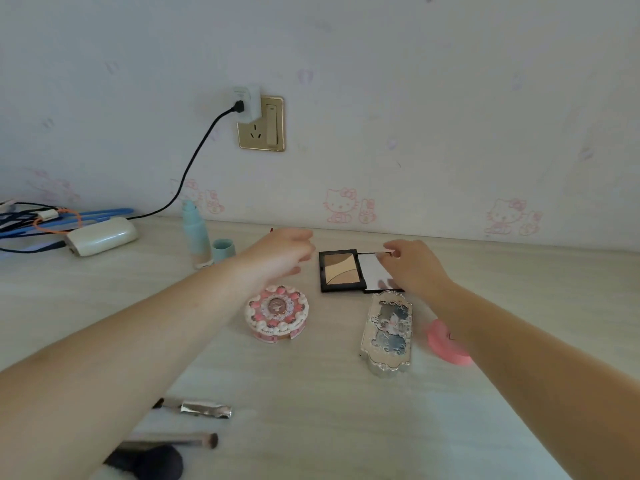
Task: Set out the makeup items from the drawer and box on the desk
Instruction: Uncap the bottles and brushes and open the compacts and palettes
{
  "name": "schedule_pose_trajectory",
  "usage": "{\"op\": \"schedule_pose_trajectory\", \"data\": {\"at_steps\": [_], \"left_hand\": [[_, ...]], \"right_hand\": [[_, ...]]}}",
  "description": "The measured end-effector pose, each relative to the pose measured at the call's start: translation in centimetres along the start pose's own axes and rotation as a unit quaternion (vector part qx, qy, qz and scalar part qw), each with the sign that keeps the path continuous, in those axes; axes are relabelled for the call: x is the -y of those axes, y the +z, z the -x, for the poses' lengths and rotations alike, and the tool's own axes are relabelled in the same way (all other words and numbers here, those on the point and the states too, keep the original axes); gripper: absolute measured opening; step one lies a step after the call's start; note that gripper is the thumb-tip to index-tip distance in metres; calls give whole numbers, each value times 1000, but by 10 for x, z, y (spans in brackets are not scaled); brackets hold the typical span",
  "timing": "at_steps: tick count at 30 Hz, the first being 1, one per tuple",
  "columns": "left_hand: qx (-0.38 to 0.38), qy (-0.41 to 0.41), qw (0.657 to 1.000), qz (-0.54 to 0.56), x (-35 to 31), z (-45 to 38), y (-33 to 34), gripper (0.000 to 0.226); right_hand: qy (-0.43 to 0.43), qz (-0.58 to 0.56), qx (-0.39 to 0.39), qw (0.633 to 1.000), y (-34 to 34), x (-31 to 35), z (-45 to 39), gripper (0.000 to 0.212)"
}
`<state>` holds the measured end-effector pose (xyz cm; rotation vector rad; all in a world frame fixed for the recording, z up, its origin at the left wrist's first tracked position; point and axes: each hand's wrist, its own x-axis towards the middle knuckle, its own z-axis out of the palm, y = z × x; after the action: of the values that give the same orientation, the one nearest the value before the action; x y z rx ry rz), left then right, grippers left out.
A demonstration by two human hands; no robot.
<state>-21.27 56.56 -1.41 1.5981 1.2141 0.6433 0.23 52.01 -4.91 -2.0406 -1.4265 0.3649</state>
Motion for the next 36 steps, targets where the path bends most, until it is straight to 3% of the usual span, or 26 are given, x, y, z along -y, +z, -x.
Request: {"op": "schedule_pose_trajectory", "data": {"at_steps": [4,8,14,19,22,25,29,31,34,36], "left_hand": [[-29,25,998,-43,18,30,-35,35],[-32,4,997,-69,41,53,-53,31],[1,-8,993,-116,57,64,-51,46],[13,18,993,-113,55,70,-41,21],[-2,11,997,-72,55,68,-36,22],[-14,10,999,-28,53,72,-35,17],[-7,-21,987,157,48,83,-44,25],[19,-83,964,250,43,89,-49,43],[112,-124,943,287,45,98,-56,69],[151,-125,932,305,46,104,-56,69]], "right_hand": [[-136,23,28,990,3,39,29,39],[-200,48,103,973,19,73,58,47],[-154,80,197,965,47,96,83,71],[-121,131,168,969,70,106,94,82],[-117,137,159,971,77,111,99,88],[-110,64,159,979,74,115,103,96],[-167,-33,140,976,61,111,111,105],[-197,-66,133,969,52,111,114,114],[-234,-84,140,958,39,117,121,120],[-251,-79,158,952,34,123,126,122]]}}
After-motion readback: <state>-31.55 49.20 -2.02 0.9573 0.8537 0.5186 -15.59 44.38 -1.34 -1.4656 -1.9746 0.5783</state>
